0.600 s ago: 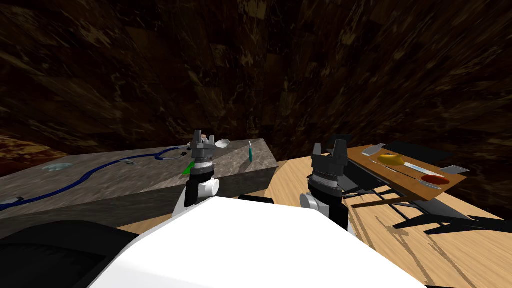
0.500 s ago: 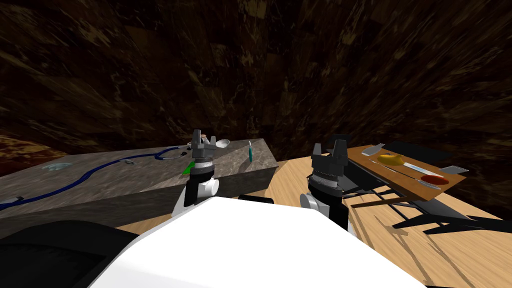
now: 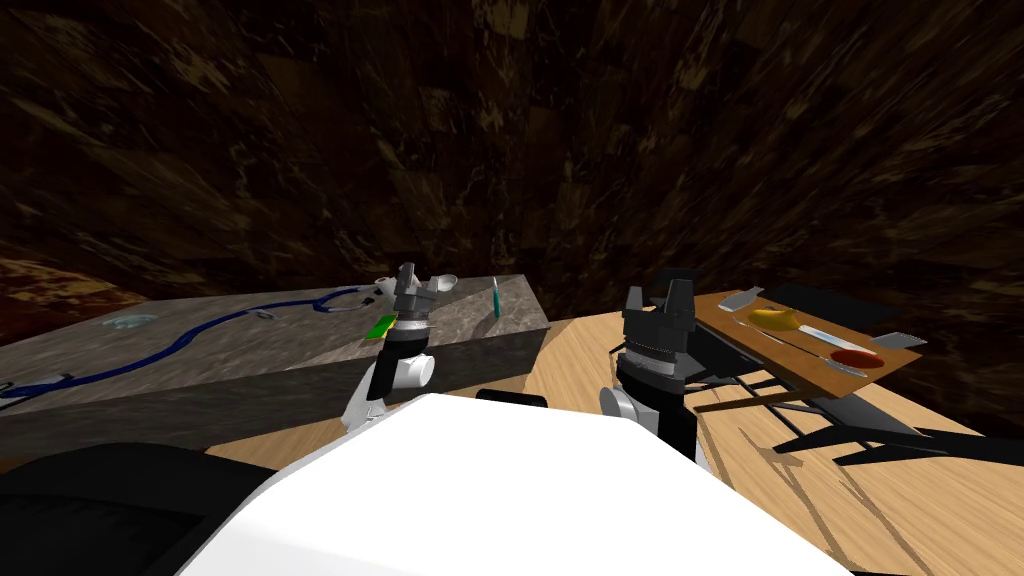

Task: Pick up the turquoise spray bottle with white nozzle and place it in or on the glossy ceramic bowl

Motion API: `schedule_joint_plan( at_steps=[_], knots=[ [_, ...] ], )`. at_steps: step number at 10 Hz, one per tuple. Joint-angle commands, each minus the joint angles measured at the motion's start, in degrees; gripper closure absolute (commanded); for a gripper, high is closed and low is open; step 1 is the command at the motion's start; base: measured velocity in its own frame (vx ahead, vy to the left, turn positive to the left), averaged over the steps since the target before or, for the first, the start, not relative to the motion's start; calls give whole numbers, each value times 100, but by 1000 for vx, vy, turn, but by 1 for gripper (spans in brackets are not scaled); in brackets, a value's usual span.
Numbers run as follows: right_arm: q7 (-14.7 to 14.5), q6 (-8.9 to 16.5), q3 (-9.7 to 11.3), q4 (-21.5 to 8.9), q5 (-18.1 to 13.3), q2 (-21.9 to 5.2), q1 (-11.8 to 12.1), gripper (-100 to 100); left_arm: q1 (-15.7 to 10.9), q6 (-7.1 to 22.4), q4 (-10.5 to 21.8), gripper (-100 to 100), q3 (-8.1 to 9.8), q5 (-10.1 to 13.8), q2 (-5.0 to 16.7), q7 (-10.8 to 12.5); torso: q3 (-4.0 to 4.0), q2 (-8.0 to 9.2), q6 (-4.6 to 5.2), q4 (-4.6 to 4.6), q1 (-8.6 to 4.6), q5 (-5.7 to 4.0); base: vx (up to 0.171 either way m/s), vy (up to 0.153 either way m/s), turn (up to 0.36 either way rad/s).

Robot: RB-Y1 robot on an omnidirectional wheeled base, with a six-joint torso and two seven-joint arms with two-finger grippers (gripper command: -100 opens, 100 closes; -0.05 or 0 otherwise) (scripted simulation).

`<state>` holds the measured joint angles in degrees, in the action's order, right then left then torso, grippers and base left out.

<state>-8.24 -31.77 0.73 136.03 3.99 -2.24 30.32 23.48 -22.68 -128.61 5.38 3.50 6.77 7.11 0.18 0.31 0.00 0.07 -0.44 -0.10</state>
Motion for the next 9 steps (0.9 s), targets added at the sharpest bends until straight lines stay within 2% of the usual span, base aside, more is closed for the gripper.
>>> schedule_joint_plan(
  at_steps=[1, 3, 4, 7, 8, 9],
  knots=[
    [0, 0, 0, 0, 0, 0, 0, 0, -136, 232, 241, -100, 59, 102, 100, 208, 0, 0, 0, 0, 0, 0, -103, -120, 32],
    [0, 0, 0, 0, 0, 0, 0, 0, -318, 543, 539, -100, 159, 256, 184, 501, 7, 12, 0, 3, -14, -3, -142, -178, 35],
    [0, 0, 1, 0, 0, 1, -1, 0, -318, 581, 539, -100, 159, 256, 184, 501, 14, 24, 0, 5, -28, -6, -109, -122, 22],
    [0, 0, 0, 0, 0, 0, 0, 0, -626, 1122, 1035, -100, 330, 521, 267, 985, 2, 4, 0, 1, -2, -1, -100, -126, 33],
    [0, 0, 0, 0, 0, 0, 0, 0, -626, 1161, 1035, -100, 330, 521, 267, 992, 7, 12, 0, 3, -14, -3, -101, -134, 19],
    [0, 0, 0, 0, 0, 0, 0, 0, -736, 1361, 1209, -100, 393, 618, 284, 1161, 5, 7, 1, 3, -9, -4, -69, -98, 27]
  ],
)
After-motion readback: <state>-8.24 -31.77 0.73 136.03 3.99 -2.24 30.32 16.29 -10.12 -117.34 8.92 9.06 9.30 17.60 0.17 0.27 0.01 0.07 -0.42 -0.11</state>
